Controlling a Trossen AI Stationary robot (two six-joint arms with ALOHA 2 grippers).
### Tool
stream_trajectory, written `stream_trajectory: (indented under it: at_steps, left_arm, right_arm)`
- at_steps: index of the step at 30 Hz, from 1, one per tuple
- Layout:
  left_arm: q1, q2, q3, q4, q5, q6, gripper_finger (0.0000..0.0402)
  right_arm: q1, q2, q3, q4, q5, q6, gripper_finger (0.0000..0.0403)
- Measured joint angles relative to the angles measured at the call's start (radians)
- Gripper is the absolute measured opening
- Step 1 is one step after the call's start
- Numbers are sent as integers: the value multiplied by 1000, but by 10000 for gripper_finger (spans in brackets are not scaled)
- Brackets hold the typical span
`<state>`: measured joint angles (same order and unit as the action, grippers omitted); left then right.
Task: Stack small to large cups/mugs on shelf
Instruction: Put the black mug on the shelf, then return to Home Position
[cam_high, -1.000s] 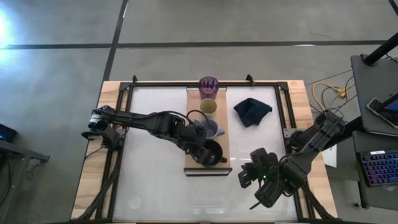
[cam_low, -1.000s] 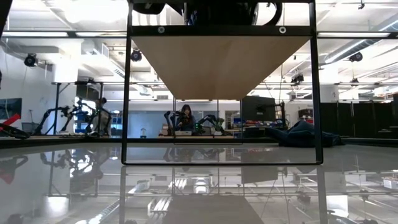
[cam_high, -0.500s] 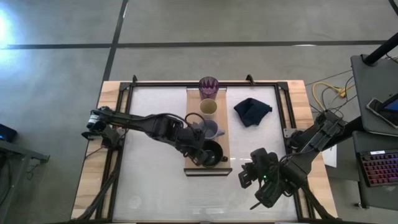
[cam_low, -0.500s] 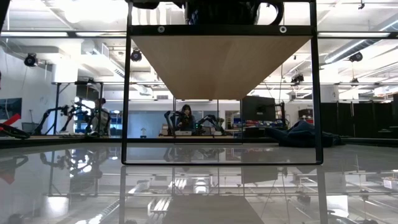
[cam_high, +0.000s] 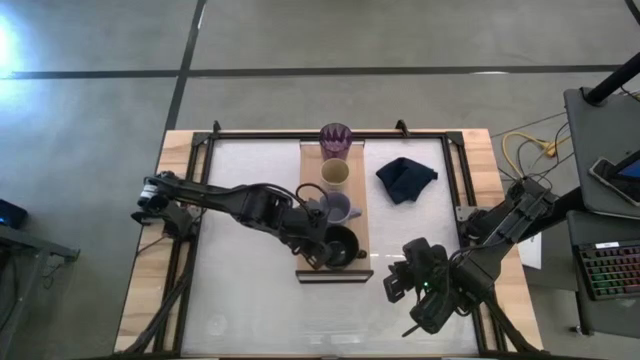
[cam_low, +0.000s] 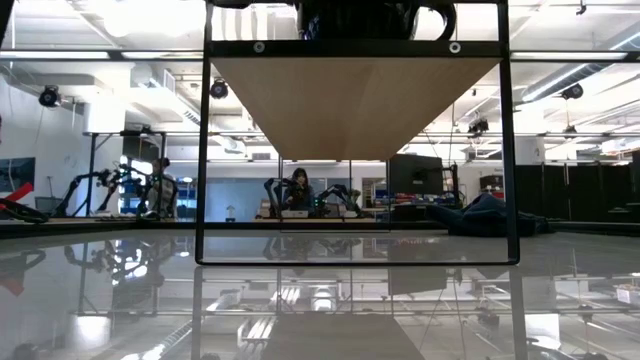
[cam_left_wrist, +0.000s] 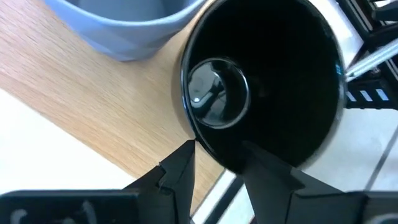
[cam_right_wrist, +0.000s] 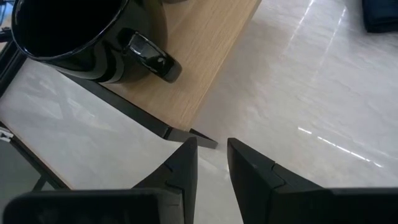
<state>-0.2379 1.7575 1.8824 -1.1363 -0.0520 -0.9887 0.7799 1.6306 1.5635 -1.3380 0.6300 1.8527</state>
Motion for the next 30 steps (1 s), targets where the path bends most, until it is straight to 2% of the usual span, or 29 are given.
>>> stream_trajectory:
  at_steps: [5, 10, 13, 17, 19, 24, 26, 30]
  left_arm:
    - [-1, -47, 0, -2, -14, 26, 113]
    - [-15, -139, -1, 52, -21, 156, 113]
    - [-38, -207, -3, 139, -21, 287, 113]
    - [-47, -290, -4, 258, -26, 482, 113]
    - [-45, -332, -4, 287, -28, 484, 113]
    - [-62, -411, -39, 445, -27, 496, 113]
    - [-72, -428, -56, 510, 6, 535, 113]
    - [-91, -431, -63, 570, 144, 624, 113]
  right_arm:
    - [0, -1, 0, 5, 0, -8, 82]
    - [0, -9, 30, 14, 26, -88, 82]
    - [-5, -22, 92, 46, 72, -256, 82]
    - [-27, -28, 211, 133, 101, -622, 82]
    - [-29, -28, 284, 129, 96, -764, 82]
    - [-27, -36, 465, 85, 88, -822, 82]
    - [-27, -41, 524, 82, 81, -824, 82]
    - [-21, -38, 612, 107, 80, -871, 82]
